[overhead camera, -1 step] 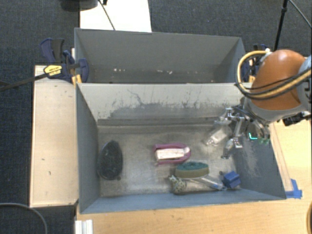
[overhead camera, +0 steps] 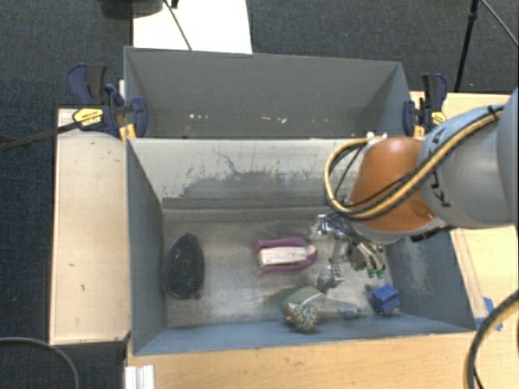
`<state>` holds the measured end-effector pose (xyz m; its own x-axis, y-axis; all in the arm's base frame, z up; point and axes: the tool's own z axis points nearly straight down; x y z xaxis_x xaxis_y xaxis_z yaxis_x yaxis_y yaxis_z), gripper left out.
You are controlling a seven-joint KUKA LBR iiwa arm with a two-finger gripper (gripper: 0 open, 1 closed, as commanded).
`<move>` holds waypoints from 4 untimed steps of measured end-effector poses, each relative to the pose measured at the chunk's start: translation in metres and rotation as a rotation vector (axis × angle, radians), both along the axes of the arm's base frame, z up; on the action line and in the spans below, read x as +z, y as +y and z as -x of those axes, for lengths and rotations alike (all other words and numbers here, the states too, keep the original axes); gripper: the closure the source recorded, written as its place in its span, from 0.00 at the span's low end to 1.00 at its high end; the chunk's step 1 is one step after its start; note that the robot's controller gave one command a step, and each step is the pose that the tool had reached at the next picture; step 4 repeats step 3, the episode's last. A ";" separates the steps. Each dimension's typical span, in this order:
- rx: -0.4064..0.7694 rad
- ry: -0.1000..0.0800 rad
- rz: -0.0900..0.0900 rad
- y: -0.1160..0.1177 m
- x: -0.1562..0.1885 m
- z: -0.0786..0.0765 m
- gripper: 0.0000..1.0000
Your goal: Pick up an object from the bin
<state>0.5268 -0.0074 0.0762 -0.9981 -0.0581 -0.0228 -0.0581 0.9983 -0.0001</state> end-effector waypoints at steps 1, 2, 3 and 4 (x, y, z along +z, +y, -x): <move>0.375 -0.006 0.007 0.070 -0.001 0.003 0.00; 0.374 -0.002 0.006 0.069 -0.001 0.004 1.00; 0.414 0.012 0.007 0.071 0.147 -0.003 1.00; 0.414 0.012 0.007 0.071 0.147 -0.003 1.00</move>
Offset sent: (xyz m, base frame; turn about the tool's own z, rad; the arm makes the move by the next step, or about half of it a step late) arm -0.0108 0.0683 -0.0062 -0.3736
